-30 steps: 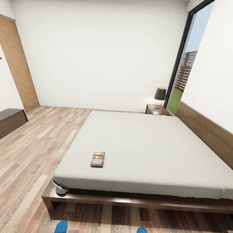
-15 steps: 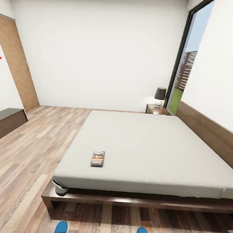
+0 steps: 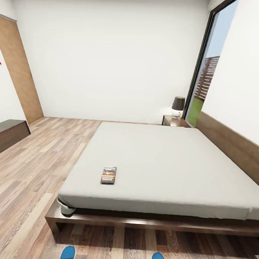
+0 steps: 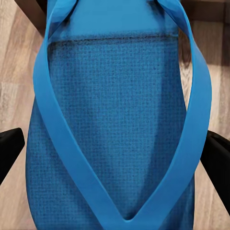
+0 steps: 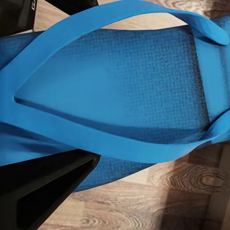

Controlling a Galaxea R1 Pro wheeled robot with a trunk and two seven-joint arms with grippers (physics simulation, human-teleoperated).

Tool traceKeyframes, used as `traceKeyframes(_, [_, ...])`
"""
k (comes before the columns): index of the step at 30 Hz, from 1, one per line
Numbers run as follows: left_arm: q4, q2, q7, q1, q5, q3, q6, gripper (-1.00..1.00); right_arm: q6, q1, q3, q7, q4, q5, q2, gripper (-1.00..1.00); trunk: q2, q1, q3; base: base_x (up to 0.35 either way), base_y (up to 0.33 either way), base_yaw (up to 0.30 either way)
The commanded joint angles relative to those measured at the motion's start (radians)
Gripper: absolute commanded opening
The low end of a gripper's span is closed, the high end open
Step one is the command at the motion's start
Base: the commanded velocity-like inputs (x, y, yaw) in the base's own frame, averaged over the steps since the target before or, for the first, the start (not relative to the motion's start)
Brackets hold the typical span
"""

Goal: In the bedroom, move the book from the bed onto either nightstand, and place the two sandals side by side next to the bed.

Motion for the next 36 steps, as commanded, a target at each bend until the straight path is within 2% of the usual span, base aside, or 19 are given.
traceKeyframes(1, [0.000,0.000,0.007,-0.001,0.003,-0.009,-0.002,-1.00,-0.002,-0.001,0.008,-0.009,0.000,0.000,-0.001,-1.00,-0.008,0.004,-0.004,0.000,0.000,0.000])
traceKeyframes(9, [0.000,0.000,0.007,-0.001,0.004,-0.008,-0.001,-1.00,-0.002,-0.001,0.008,-0.009,0.000,0.000,-0.001,-1.00,-0.064,0.035,-0.029,0.000,0.000,0.000])
traceKeyframes(17, [-0.001,0.000,0.010,-0.001,0.004,-0.008,0.004,-1.00,-0.002,-0.001,0.006,-0.009,0.000,-0.001,-0.001,-1.00,-0.064,0.035,-0.029,0.000,0.000,0.000])
traceKeyframes(28, [-0.002,0.002,0.008,-0.001,0.004,-0.006,0.013,-1.00,-0.002,-0.001,0.004,-0.009,0.000,-0.004,-0.001,-1.00,-0.141,0.077,-0.064,0.000,0.000,0.000])
traceKeyframes(30, [-0.002,0.004,0.007,-0.001,0.004,-0.005,0.025,-1.00,-0.001,-0.002,0.004,-0.010,0.000,-0.006,-0.001,-1.00,-0.155,0.084,-0.070,0.000,0.000,0.000])
traceKeyframes(36, [-0.002,0.005,0.008,-0.002,0.004,-0.004,0.119,-1.00,0.000,-0.002,-0.004,-0.019,-0.001,-0.015,-0.001,-1.00,-0.197,0.107,-0.089,0.000,0.000,0.000])
